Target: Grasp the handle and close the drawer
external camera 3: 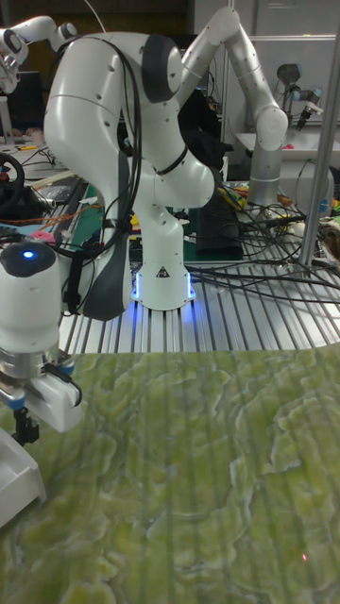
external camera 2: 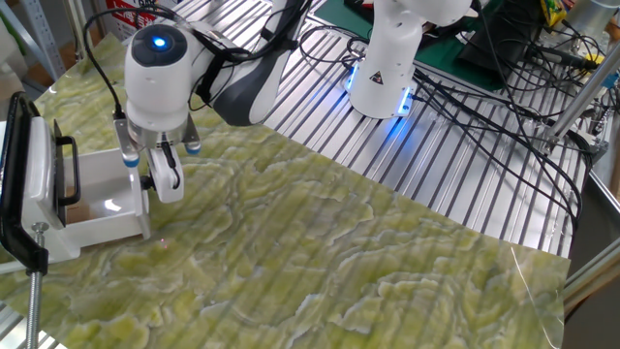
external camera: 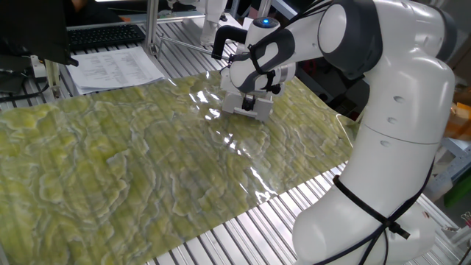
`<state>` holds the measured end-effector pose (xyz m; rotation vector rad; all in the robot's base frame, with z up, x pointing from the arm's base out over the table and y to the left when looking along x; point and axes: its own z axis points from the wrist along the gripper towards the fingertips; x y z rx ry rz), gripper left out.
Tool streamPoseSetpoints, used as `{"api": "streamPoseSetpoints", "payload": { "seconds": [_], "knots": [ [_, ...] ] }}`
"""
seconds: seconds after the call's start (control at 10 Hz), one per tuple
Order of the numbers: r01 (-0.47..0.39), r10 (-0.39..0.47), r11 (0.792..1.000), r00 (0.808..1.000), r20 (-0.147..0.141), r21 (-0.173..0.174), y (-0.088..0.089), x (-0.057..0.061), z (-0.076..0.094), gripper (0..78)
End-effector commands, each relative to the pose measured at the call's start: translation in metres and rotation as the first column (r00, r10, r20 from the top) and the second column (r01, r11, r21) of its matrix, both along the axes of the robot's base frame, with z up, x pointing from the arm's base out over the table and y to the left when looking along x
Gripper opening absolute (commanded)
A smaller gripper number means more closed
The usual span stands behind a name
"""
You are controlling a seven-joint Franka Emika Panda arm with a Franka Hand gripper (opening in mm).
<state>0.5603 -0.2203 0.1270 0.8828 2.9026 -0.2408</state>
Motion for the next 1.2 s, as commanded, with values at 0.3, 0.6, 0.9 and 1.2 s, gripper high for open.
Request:
{"api": "streamPoseSetpoints", "payload": {
  "seconds": [0.3, 0.6, 0.9, 1.2],
  "knots": [
    [0.009, -0.008, 1.0, 1.0, 0.014, -0.004, -0.007, 0.007, 0.005, 1.1],
    [0.017, -0.016, 1.0, 1.0, 0.018, -0.006, -0.01, 0.01, 0.007, 1.1],
    [0.022, -0.021, 1.0, 1.0, 0.019, -0.009, -0.012, 0.013, 0.008, 1.1],
    [0.021, -0.021, 1.0, 1.0, 0.021, -0.011, -0.019, 0.018, 0.01, 1.1]
  ]
}}
